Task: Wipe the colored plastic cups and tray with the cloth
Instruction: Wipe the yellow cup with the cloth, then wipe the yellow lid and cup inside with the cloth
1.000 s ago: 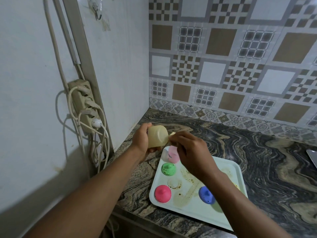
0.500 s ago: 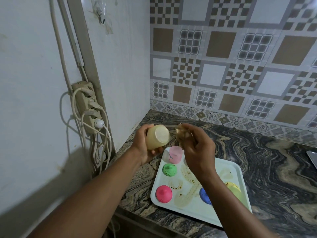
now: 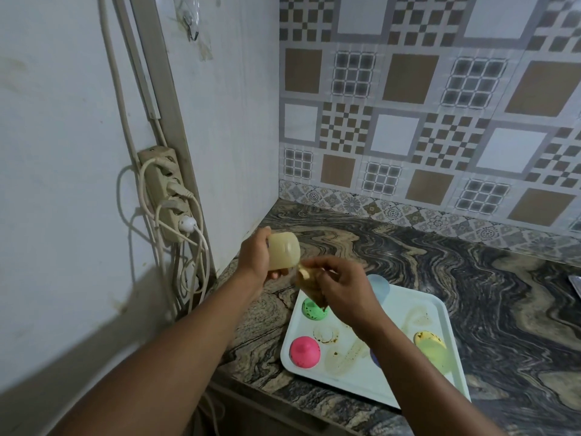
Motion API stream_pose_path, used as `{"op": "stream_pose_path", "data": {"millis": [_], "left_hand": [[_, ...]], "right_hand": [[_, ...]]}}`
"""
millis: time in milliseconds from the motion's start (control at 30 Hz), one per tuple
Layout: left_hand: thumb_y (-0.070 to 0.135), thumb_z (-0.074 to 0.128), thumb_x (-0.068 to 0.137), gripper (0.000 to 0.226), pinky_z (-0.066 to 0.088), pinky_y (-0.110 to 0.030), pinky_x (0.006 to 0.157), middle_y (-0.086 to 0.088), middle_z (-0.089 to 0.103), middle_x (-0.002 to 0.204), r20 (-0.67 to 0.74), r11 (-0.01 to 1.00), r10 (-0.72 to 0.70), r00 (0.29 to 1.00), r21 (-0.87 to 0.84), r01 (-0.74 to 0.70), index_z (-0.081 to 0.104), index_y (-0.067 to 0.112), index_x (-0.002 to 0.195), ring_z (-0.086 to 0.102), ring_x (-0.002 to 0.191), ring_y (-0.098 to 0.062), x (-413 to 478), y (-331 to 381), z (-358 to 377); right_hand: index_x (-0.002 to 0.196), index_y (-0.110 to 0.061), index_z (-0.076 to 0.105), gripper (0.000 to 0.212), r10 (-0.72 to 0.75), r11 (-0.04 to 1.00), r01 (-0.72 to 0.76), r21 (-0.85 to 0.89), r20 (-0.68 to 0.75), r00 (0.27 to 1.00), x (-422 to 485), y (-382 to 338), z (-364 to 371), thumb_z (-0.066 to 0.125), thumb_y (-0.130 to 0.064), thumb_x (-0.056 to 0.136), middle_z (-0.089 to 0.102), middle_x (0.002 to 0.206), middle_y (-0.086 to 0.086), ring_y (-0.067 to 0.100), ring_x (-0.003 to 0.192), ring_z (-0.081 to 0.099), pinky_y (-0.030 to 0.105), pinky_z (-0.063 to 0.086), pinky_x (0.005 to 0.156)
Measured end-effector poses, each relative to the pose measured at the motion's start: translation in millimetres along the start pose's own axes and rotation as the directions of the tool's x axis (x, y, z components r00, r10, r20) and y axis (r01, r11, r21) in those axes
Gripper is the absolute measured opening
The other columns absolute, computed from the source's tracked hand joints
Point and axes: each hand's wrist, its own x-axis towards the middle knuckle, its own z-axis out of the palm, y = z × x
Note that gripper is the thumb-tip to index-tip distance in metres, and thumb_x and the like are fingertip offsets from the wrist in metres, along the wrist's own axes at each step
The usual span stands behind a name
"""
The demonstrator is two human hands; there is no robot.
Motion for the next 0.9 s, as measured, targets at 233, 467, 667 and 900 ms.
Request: {"op": "stream_pose_path", "data": {"millis": [233,467,667,900], "left_hand": [[0.048,0.057,0.083,0.038,0.049,-0.031,0.065,-0.01,0.06,0.11,0.102,0.754,0.063,0.993,0.647,-0.114,0.056,0.023,0.111,0.063,0.094,-0.028,10.2,-46.9,-28.3],[0.036,0.08,0.076,0.071,0.051,-0.042,0.088,-0.007,0.045,0.129,0.208,0.4,0.043,0.977,0.893,-0.208,0.035,0.025,0.131,0.056,0.111,-0.03,2.4,-97.2,-54.2],[0.024,0.077,0.081,0.069,0.048,-0.039,0.077,-0.008,0.044,0.133,0.185,0.259,0.039,0.982,0.947,-0.189,0.033,0.025,0.133,0.057,0.112,-0.034,0.2,-126.6,-60.8],[0.042,0.078,0.076,0.078,0.052,-0.047,0.084,-0.01,0.043,0.13,0.213,0.25,0.013,0.977,0.945,-0.209,0.029,0.024,0.134,0.055,0.114,-0.039,8.4,-125.5,-55.2]], "right_hand": [[0.109,-0.004,0.066,0.021,0.566,0.654,-0.545,0.525,0.139,0.813,19.2,39.3,6.8,0.062,-0.021,0.098,0.061,0.084,0.016,0.023,0.065,0.052,0.033,0.042,0.056],[0.088,0.002,0.06,0.013,0.605,0.72,-0.607,0.337,0.125,0.787,12.1,72.3,29.4,0.054,-0.001,0.099,0.056,0.065,0.016,0.026,0.054,0.049,0.03,0.038,0.05],[0.095,-0.001,0.069,0.022,0.659,0.719,-0.648,0.251,0.049,0.751,18.3,82.8,18.6,0.066,-0.023,0.096,0.072,0.103,0.028,0.044,0.099,0.07,0.061,0.055,0.09],[0.102,0.015,0.063,0.018,0.611,0.705,-0.605,0.37,0.116,0.783,30.9,77.6,-15.5,0.055,-0.001,0.096,0.069,0.103,0.034,0.045,0.096,0.071,0.051,0.059,0.076]]}}
